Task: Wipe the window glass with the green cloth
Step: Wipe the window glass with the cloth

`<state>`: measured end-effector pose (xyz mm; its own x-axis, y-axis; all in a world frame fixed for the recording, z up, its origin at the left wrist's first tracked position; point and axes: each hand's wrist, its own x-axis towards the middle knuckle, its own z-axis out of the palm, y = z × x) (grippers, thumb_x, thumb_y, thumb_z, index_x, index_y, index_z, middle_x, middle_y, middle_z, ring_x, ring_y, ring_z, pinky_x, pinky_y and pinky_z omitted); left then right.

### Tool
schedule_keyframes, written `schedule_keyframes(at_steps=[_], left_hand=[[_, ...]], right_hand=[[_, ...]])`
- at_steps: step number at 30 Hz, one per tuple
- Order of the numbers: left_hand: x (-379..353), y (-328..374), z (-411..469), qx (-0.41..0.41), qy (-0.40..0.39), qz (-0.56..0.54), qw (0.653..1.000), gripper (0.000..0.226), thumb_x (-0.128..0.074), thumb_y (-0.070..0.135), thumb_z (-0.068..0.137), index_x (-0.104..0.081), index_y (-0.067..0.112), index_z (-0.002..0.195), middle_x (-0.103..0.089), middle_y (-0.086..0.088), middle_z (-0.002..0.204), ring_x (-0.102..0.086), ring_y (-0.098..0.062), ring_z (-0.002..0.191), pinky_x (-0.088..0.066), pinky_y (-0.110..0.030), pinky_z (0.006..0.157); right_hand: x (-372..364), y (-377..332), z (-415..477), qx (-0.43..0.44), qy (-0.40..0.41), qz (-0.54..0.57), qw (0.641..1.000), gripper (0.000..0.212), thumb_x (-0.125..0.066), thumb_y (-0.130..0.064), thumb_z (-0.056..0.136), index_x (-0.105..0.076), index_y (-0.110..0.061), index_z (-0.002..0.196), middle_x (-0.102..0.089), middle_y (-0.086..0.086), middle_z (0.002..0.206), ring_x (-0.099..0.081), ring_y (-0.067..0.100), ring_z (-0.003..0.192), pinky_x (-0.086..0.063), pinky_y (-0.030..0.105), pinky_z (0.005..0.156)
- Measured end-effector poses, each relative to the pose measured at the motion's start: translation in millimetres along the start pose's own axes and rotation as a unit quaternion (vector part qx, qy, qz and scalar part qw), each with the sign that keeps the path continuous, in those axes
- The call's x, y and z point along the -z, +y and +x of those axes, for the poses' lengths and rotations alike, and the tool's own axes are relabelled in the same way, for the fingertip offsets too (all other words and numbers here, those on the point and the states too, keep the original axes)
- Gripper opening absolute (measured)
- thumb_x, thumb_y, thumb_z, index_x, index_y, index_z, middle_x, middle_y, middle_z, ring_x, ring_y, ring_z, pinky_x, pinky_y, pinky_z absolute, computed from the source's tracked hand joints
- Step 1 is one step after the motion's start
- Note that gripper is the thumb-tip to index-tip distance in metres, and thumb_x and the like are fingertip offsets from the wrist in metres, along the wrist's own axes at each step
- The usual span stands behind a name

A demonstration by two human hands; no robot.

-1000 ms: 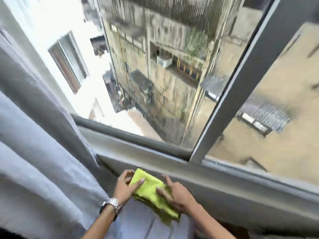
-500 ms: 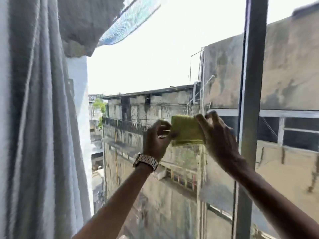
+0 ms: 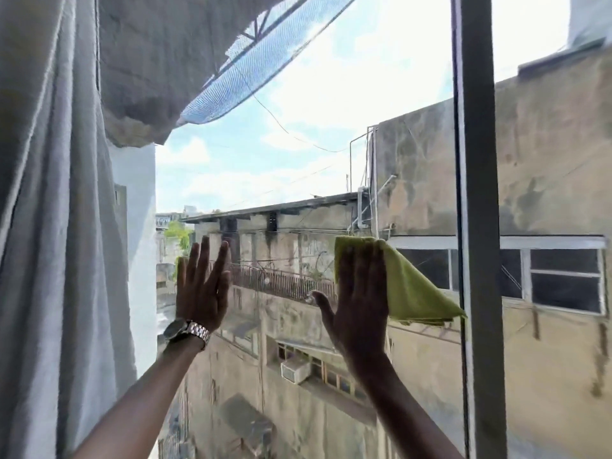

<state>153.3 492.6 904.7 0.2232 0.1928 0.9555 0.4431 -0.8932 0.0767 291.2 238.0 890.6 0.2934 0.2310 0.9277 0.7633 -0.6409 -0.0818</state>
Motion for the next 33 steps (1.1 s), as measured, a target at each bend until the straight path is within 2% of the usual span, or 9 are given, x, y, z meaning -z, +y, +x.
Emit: schedule_keyframes(at_steps=[2,7,11,15,19,22,25,28,33], left_hand=[[-10,-8,-1,-0.011,0.023,-0.012,1.0,0.057,-0.015,0.042,0.102,-0.015,0.034,0.158,-0.008,-0.003,0.171,-0.007,-0.023,0.159,-0.011,-0.057,0.128],[-25,-16,-2,-0.023,0.09,-0.046,0.995,0.06,-0.02,0.033,0.101,-0.02,0.014,0.158,-0.02,-0.011,0.168,-0.015,-0.025,0.158,-0.009,-0.049,0.13],[-26,-20,-4,-0.022,0.096,-0.043,0.994,0.059,-0.022,0.028,0.101,-0.021,0.007,0.157,-0.022,-0.013,0.167,-0.018,-0.025,0.157,-0.011,-0.048,0.13],[-20,-15,-4,0.002,0.075,-0.033,0.997,0.061,-0.019,0.031,0.101,-0.019,0.008,0.158,-0.021,-0.013,0.168,-0.016,-0.024,0.158,-0.013,-0.05,0.13],[-20,-13,-4,0.011,0.071,-0.026,0.997,0.062,-0.019,0.031,0.101,-0.019,0.007,0.158,-0.019,-0.013,0.168,-0.016,-0.024,0.158,-0.012,-0.052,0.129],[-28,-8,-7,0.026,0.096,-0.031,0.995,0.06,-0.019,0.031,0.102,-0.02,0.01,0.158,-0.02,-0.012,0.168,-0.016,-0.025,0.158,-0.006,-0.047,0.13],[-30,-11,-10,0.035,0.118,-0.066,0.99,0.059,-0.022,0.027,0.102,-0.024,0.008,0.157,-0.022,-0.013,0.167,-0.018,-0.025,0.157,-0.007,-0.043,0.131],[-26,-9,-9,0.04,0.131,-0.078,0.988,0.058,-0.024,0.024,0.101,-0.026,0.004,0.156,-0.025,-0.015,0.166,-0.021,-0.026,0.156,-0.012,-0.046,0.13],[-23,-6,-9,0.034,0.137,-0.079,0.987,0.059,-0.025,0.025,0.1,-0.03,0.002,0.154,-0.03,-0.018,0.164,-0.027,-0.032,0.154,-0.019,-0.054,0.127]], right_hand=[[-8,10,6,0.025,0.028,-0.005,0.999,0.092,-0.008,-0.074,0.097,-0.015,-0.006,0.16,-0.008,0.022,0.168,-0.003,0.038,0.157,-0.011,0.049,0.131],[-29,-29,48,0.098,0.066,-0.011,0.993,0.099,-0.017,-0.08,0.092,-0.013,-0.009,0.161,-0.007,0.016,0.17,-0.002,0.033,0.158,0.001,0.043,0.131],[-57,-83,17,0.225,0.004,-0.007,0.974,0.106,-0.026,-0.085,0.088,-0.014,-0.009,0.161,-0.01,0.014,0.17,-0.005,0.031,0.158,-0.009,0.045,0.131],[-50,-17,-38,0.291,-0.044,-0.103,0.95,0.102,-0.022,-0.084,0.091,-0.015,-0.01,0.161,-0.013,0.013,0.169,-0.011,0.033,0.157,-0.02,0.048,0.128],[-22,40,13,0.205,0.036,-0.096,0.973,0.092,-0.017,-0.079,0.095,-0.016,-0.014,0.161,-0.019,0.012,0.169,-0.016,0.032,0.157,-0.018,0.05,0.128],[-14,-15,70,0.124,0.079,-0.056,0.988,0.1,-0.018,-0.084,0.09,-0.017,-0.013,0.161,-0.018,0.014,0.169,-0.012,0.033,0.157,-0.012,0.048,0.13],[-33,-66,46,0.216,0.02,-0.045,0.975,0.109,-0.017,-0.089,0.085,-0.014,-0.011,0.161,-0.012,0.014,0.17,-0.006,0.032,0.158,-0.006,0.045,0.131],[-43,-35,-16,0.298,-0.062,-0.064,0.95,0.104,-0.027,-0.086,0.089,-0.011,-0.014,0.161,-0.008,0.01,0.171,-0.004,0.029,0.158,-0.021,0.05,0.129],[-21,-22,-12,0.194,0.028,-0.139,0.971,0.069,-0.026,-0.06,0.104,-0.035,-0.015,0.155,-0.044,0.012,0.159,-0.048,0.032,0.139,-0.035,0.047,0.109]])
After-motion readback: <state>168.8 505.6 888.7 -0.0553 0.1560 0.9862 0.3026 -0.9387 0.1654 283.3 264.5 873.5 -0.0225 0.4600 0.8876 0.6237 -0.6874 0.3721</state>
